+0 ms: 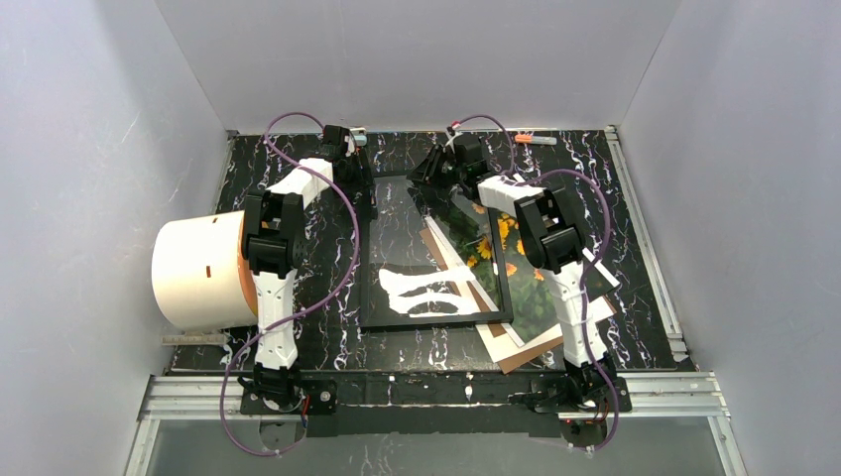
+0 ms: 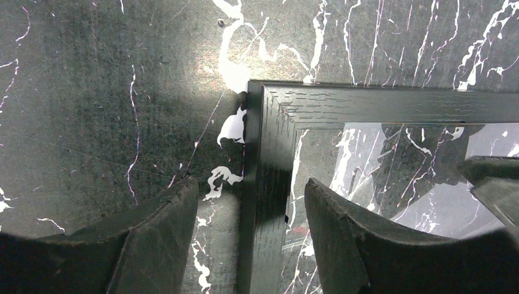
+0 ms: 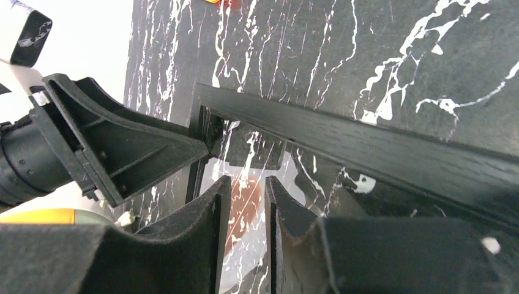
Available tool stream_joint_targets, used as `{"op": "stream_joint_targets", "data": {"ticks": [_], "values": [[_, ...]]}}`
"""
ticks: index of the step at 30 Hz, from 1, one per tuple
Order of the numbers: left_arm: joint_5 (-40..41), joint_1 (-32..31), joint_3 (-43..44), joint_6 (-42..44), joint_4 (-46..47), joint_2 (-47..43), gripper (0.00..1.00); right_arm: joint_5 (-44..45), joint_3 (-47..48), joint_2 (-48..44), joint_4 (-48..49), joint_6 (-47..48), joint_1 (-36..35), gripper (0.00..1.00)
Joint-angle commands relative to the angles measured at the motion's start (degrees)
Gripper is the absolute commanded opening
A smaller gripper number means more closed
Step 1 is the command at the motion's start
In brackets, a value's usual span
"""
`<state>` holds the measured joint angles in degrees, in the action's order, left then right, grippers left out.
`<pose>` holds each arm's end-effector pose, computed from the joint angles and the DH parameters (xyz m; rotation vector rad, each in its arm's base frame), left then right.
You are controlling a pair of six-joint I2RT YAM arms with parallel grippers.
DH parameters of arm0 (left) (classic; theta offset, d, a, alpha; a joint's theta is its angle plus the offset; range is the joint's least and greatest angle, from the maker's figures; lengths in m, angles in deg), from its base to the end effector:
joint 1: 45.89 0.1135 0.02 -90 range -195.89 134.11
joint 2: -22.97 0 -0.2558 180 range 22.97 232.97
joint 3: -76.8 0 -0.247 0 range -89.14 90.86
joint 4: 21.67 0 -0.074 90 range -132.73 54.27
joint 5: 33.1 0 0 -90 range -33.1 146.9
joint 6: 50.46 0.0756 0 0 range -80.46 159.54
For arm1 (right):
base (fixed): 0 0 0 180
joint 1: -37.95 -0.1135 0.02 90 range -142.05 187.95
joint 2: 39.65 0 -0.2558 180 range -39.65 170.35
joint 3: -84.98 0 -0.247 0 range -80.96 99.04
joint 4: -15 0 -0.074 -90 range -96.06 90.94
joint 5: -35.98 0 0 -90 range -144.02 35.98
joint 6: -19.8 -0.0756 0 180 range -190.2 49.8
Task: Put the photo into the frame
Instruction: Adjust the photo frame item on the photo frame.
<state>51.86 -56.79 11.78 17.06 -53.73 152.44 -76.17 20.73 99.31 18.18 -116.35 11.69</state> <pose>0.5137 -0.1057 0.1408 -0.2013 2.4047 -0.3778 0.5033 0.2801 0.1348 0.0783 2.0896 1.1836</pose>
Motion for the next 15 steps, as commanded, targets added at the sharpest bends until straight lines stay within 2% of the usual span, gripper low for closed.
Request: {"op": "stream_joint_targets", "data": {"ticks": [1, 10, 15], "values": [[-2.2, -0.1, -1.5, 0.6, -3.9, 1.8, 0.62, 2.1, 5.7, 3.0, -1.1, 0.0, -0.6, 0.34], [-2.5, -0.1, -1.7, 0.2, -3.9, 1.2, 0.62, 4.3, 8.3, 4.6, -4.8, 2.2, -0.5, 0.33], [-2.8, -0.1, -0.2, 0.0, -4.2, 0.4, 0.65, 3.0, 7.1, 0.4, -2.4, 2.2, -0.5, 0.33]]}}
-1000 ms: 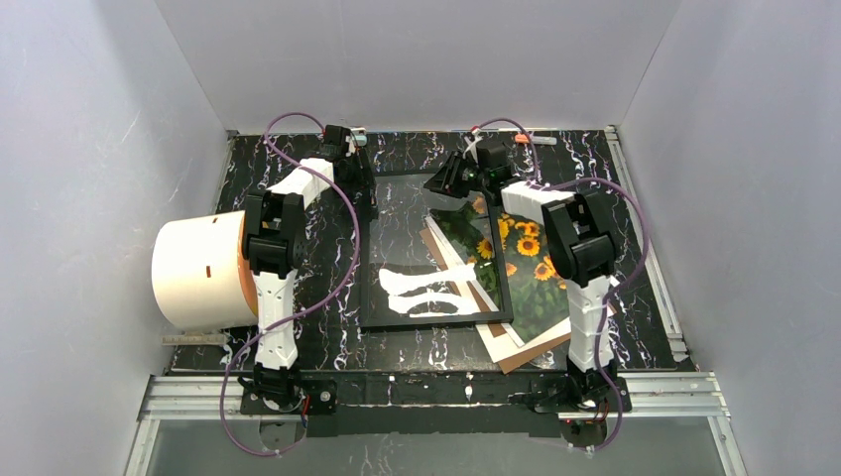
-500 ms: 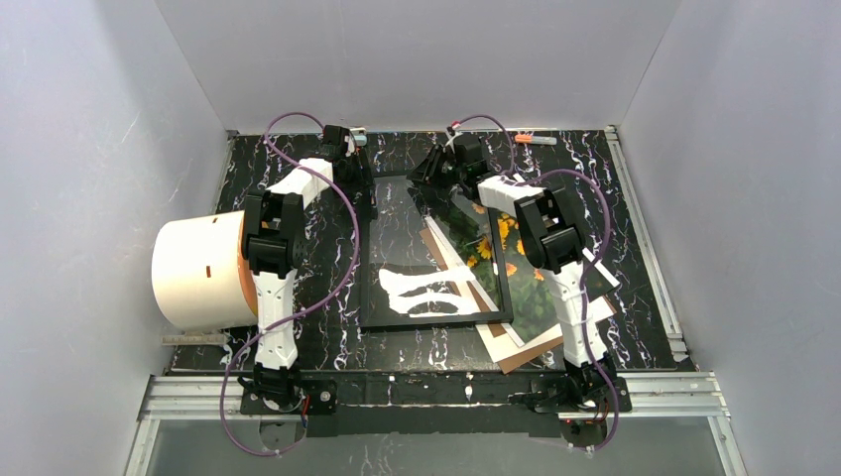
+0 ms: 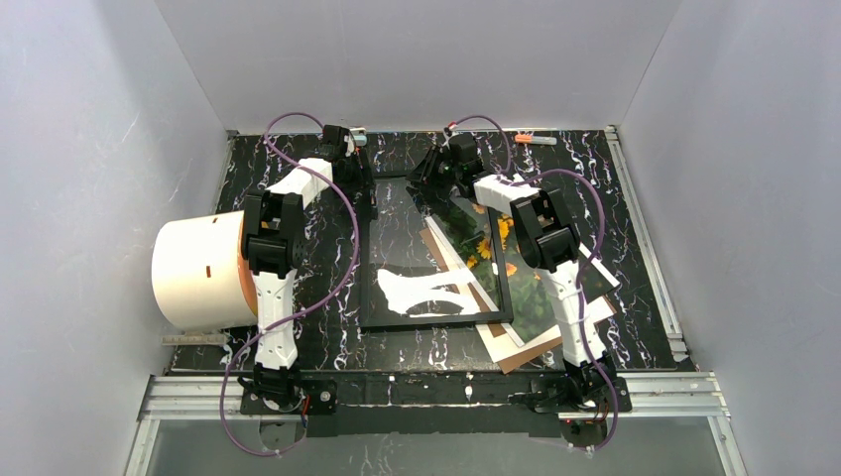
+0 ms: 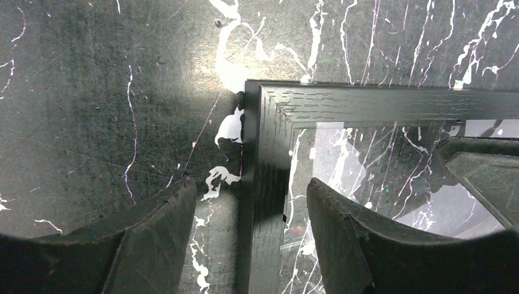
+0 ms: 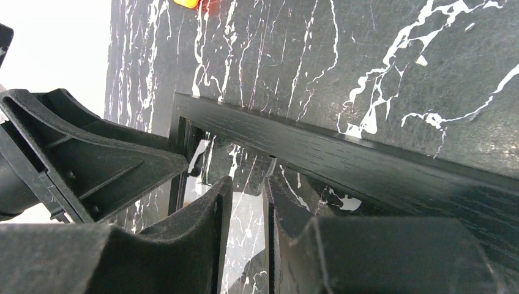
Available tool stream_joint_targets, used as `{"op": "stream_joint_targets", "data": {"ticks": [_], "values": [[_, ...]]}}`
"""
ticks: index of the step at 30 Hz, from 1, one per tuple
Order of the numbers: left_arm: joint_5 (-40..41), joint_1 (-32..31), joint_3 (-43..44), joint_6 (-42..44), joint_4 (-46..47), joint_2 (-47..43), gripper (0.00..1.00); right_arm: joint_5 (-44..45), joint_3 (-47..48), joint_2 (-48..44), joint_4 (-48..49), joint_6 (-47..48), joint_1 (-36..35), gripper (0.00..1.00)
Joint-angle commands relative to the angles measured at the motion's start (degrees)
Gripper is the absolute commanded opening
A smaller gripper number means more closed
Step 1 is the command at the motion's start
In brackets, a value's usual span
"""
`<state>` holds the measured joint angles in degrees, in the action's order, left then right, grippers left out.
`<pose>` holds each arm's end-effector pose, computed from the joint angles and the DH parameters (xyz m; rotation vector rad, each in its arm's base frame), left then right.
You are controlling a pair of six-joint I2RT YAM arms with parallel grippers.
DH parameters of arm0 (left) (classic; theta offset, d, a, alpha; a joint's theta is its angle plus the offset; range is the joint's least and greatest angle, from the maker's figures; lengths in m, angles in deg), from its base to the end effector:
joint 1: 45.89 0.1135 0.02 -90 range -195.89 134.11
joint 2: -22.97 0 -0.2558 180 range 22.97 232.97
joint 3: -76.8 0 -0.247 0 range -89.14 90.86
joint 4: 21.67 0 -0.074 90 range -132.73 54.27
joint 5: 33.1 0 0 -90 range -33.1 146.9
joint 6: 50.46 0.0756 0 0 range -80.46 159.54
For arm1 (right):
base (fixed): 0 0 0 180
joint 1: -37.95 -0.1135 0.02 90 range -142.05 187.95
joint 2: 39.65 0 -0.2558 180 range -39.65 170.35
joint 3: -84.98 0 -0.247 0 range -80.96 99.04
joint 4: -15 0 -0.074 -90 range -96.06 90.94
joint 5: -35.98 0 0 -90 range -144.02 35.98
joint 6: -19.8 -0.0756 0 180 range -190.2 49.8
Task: Put the photo into the frame
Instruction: Adjust the photo frame item on the photo frame, then move the photo frame to the center of the board.
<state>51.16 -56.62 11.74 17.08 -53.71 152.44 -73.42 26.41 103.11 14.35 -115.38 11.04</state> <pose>0.5137 -0.1050 0.1406 -0.1987 2.4064 -0.3906 0.5134 0.2887 0.1241 0.0944 2.1146 1.1255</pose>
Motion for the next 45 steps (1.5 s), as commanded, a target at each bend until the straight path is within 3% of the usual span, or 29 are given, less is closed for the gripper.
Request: {"op": "stream_joint_targets", "data": {"ticks": [1, 10, 19, 22, 29, 33, 37, 39, 42, 45], "values": [[-2.4, -0.3, 0.3, 0.0, -4.3, 0.0, 0.67, 0.1, 1.2, -4.8, 1.6, 1.3, 0.3, 0.33], [-5.6, -0.1, 1.7, -1.0, -4.8, -4.0, 0.81, -0.5, -9.8, -21.3, 3.3, 2.0, 4.0, 0.42], [-3.5, -0.1, -7.7, -0.6, -4.6, -11.8, 0.85, 4.7, -24.2, -35.9, -10.7, 9.5, 9.5, 0.49], [-2.9, -0.1, -11.8, -0.7, -4.3, -15.1, 0.82, 6.4, -28.1, -39.8, -15.8, 11.2, 10.5, 0.49], [-0.2, -0.1, -18.8, -2.0, -2.7, -18.8, 0.65, 6.0, -35.9, -46.1, -20.1, 12.5, 10.7, 0.49], [-4.0, -0.1, -20.6, -2.2, -2.7, -19.7, 0.63, 7.1, -37.8, -48.0, -23.2, 13.4, 10.6, 0.48], [-7.1, -0.2, -23.4, -2.0, -3.0, -22.0, 0.68, 9.7, -38.7, -49.6, -29.6, 15.1, 10.7, 0.50], [-9.2, -0.1, -24.9, -1.5, -3.8, -23.1, 0.70, 10.6, -39.6, -50.4, -33.1, 16.1, 10.7, 0.54], [-10.7, -0.2, -28.0, -1.0, -4.5, -24.7, 0.74, 12.7, -41.2, -51.1, -38.0, 16.4, 10.6, 0.69], [-11.2, -0.2, -30.3, -1.0, -4.5, -25.9, 0.78, 14.2, -43.5, -51.7, -39.4, 16.4, 10.6, 0.78]]}}
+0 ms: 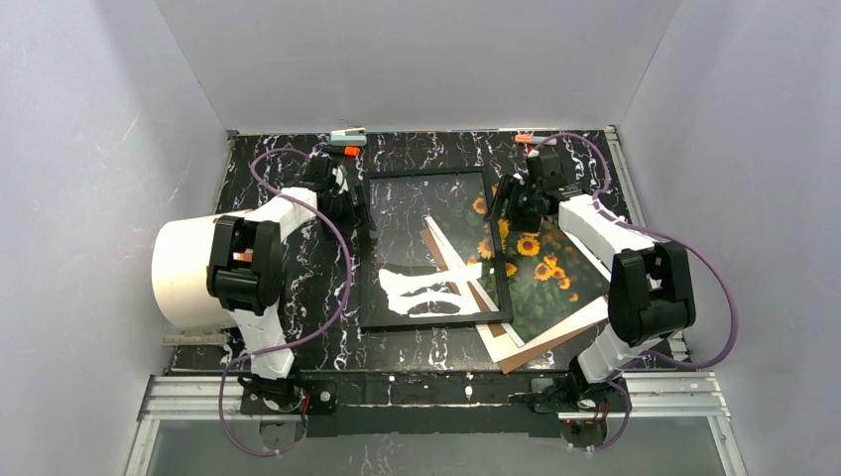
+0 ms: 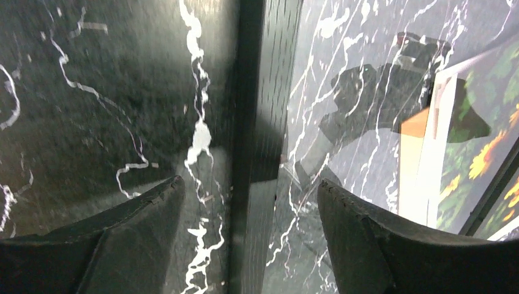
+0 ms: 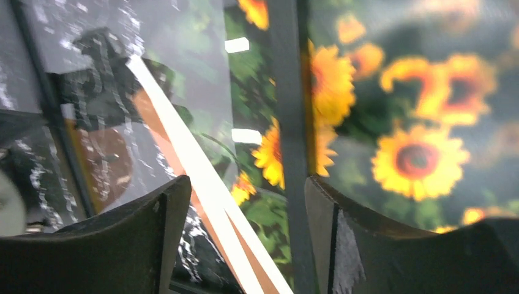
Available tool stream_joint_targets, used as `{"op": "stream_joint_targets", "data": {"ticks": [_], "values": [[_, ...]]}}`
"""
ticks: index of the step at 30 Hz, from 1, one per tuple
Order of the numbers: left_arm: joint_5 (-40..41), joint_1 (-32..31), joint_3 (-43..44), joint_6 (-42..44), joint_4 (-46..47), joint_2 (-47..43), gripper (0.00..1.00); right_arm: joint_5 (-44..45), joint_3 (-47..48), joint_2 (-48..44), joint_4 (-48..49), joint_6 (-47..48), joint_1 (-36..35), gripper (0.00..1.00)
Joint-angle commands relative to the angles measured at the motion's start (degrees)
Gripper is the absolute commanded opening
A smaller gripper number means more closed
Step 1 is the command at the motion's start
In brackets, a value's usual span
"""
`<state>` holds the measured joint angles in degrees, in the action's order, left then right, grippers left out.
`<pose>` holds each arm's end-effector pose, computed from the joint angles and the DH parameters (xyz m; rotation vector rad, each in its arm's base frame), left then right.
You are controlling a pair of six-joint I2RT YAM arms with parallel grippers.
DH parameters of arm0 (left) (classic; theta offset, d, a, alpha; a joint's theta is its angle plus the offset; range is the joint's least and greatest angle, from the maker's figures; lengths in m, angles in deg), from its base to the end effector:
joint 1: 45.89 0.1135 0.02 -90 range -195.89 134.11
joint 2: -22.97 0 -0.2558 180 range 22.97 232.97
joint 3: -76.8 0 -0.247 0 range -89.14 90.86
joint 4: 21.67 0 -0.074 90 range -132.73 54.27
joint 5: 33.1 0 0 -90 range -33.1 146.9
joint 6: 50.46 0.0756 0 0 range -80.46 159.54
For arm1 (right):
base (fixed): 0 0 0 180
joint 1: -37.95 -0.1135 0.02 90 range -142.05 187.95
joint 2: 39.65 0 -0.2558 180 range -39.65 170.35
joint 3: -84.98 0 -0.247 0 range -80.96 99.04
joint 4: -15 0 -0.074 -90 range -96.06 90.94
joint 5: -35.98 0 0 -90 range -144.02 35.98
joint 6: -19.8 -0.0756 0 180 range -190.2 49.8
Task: Put the photo into the frame
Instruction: Move the photo frame to the center of the board.
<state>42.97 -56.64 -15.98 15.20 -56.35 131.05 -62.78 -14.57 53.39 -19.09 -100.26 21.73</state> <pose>0.4029 -0.0950 0.1472 -0.2088 2.5809 -0.5433 0.3584 0.1163 0.2069 0.2209 2.4382 0.5543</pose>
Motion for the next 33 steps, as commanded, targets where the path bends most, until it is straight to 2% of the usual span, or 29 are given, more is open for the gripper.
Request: {"op": "stream_joint_targets", "data": {"ticks": [1, 4, 10, 14, 22, 29, 33], "values": [[-3.3, -0.1, -3.0, 0.9, -1.8, -4.8, 0.79, 3.7, -2.8, -1.7, -6.4, 1.3, -0.1, 0.79], [-4.4, -0.2, -3.4, 0.8, -1.6, -5.1, 0.80, 3.1, -2.7, -0.8, -7.4, 1.5, 0.0, 0.80], [-5.8, -0.2, -3.6, 0.1, -1.4, -4.6, 0.81, -3.9, -3.4, 3.5, -5.9, 1.8, 0.0, 0.80], [-5.3, -0.1, -4.4, -0.3, -1.5, -4.7, 0.80, -7.9, -4.0, 4.3, -4.7, 2.4, -0.1, 0.74], [-5.2, -0.2, -7.6, 0.1, -3.9, -6.6, 0.74, -9.2, -7.3, 2.3, -6.6, 5.2, -0.2, 0.66], [-7.5, -0.2, -8.1, -0.7, -4.4, -8.6, 0.71, -15.2, -8.6, 2.2, -3.9, 5.2, -1.8, 0.61], [-4.5, -0.1, -6.8, -1.3, -5.5, -10.1, 0.71, -17.3, -7.8, 2.5, -1.5, 3.8, -3.5, 0.59]]}}
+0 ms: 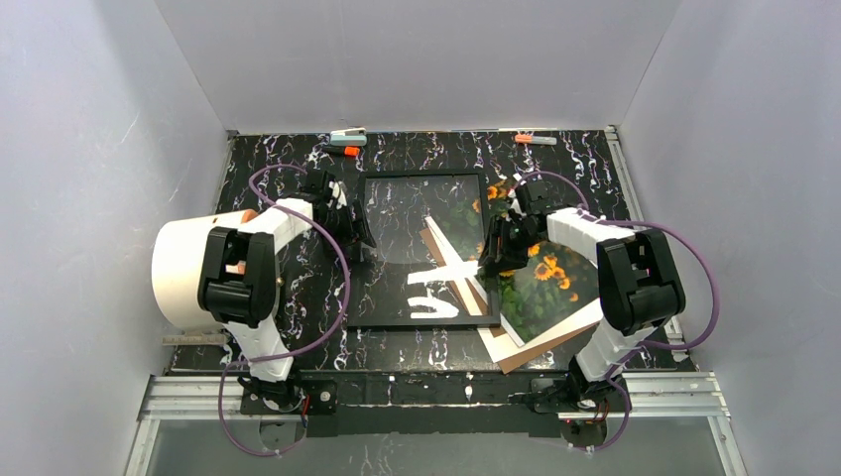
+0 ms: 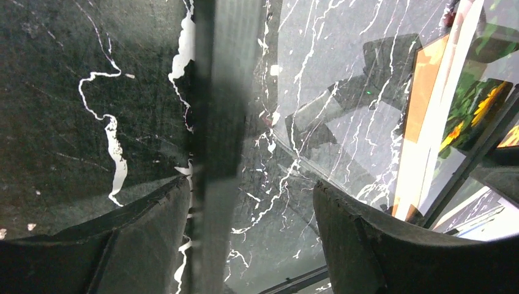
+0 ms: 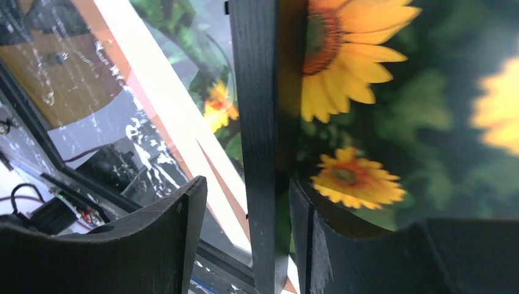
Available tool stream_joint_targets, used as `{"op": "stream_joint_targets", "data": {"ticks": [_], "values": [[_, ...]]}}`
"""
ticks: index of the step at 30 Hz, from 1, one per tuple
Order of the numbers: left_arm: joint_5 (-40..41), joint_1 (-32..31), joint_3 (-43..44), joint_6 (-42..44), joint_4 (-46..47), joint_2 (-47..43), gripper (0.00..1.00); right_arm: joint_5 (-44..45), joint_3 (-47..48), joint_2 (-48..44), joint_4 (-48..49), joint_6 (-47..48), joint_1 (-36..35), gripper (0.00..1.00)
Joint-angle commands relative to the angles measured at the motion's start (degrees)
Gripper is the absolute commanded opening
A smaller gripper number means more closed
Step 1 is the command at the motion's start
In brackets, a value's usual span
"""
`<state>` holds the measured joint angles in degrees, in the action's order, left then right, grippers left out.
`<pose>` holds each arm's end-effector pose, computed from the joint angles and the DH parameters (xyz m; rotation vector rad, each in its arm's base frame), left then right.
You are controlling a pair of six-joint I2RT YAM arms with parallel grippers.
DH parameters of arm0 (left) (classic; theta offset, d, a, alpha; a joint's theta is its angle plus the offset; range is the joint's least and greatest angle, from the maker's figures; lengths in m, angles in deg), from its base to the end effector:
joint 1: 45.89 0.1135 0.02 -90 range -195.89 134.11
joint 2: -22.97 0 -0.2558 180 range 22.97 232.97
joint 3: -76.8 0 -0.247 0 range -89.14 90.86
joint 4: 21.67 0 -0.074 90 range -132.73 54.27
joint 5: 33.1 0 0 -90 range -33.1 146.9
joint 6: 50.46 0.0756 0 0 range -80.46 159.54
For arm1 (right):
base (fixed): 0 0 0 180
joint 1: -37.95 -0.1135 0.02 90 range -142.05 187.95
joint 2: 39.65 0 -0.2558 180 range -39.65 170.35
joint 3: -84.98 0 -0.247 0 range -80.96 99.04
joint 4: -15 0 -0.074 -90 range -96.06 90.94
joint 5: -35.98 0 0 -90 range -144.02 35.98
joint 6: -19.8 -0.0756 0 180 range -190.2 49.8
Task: Put the photo into the frame
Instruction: Move the photo frame to the center of the board.
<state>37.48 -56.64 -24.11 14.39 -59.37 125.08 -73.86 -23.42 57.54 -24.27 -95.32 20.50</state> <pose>0.3608 -0.0941 0.1403 -0.2175 2.6789 -0.6532 0.3133 0.1254 0.1292 0.0778 2.7807 0.6780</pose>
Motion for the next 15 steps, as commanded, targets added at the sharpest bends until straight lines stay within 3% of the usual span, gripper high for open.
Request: {"op": "stream_joint_targets", "data": {"ticks": [1, 8, 15], "values": [[2.8, -0.2, 1.7, -0.6, -3.2, -4.4, 0.71, -6.7, 1.3, -1.3, 4.4, -1.7, -2.7, 0.59], [26.2, -0.1, 4.6, -0.9, -13.4, -4.9, 0.81, -6.9, 3.7, 3.4, 10.8, -5.2, -7.1, 0.58], [35.9, -0.1, 7.7, -0.8, -17.1, -7.4, 0.90, -6.1, 10.0, 10.3, 15.0, -8.5, -12.0, 0.56]]}}
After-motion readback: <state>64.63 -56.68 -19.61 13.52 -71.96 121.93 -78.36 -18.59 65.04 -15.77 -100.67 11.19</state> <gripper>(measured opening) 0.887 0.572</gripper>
